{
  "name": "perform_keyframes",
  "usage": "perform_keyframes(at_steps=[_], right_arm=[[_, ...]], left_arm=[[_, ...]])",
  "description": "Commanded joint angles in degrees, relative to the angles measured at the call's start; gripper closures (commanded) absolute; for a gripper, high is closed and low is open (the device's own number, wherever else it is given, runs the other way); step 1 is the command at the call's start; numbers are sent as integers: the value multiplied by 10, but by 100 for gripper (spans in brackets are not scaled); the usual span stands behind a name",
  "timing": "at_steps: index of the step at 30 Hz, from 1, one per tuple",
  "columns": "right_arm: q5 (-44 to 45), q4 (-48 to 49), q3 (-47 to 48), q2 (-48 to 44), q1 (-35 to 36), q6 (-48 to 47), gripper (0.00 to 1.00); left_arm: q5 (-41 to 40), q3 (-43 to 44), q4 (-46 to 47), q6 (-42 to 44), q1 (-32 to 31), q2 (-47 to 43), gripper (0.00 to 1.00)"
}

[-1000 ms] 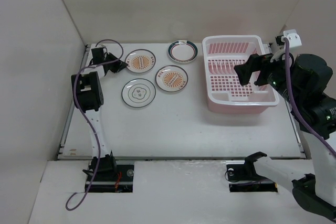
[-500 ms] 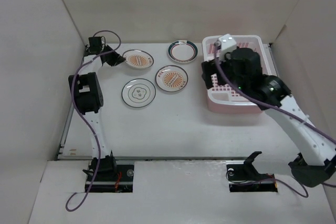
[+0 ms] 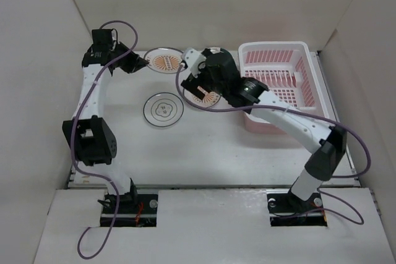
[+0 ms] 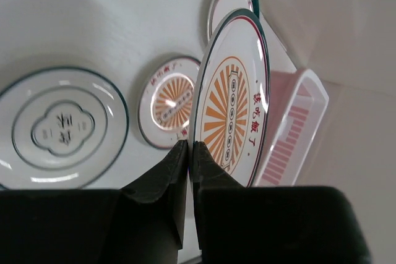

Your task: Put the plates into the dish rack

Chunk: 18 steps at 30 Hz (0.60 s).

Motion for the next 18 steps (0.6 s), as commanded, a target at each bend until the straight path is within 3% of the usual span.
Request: perform_keyframes(at_steps=[1,8,18], right_arm=[[-10,61,67,43,32,-81,5],[-10,79,95,88,52,-106,6],[23,110,95,116,58,-106,15]], left_arm=[[15,-22,-62,-33,-16,-74,100],[10,-56,-82,-44,-28,-146,100],[41,-94,-68,-54,-52,-190,100]])
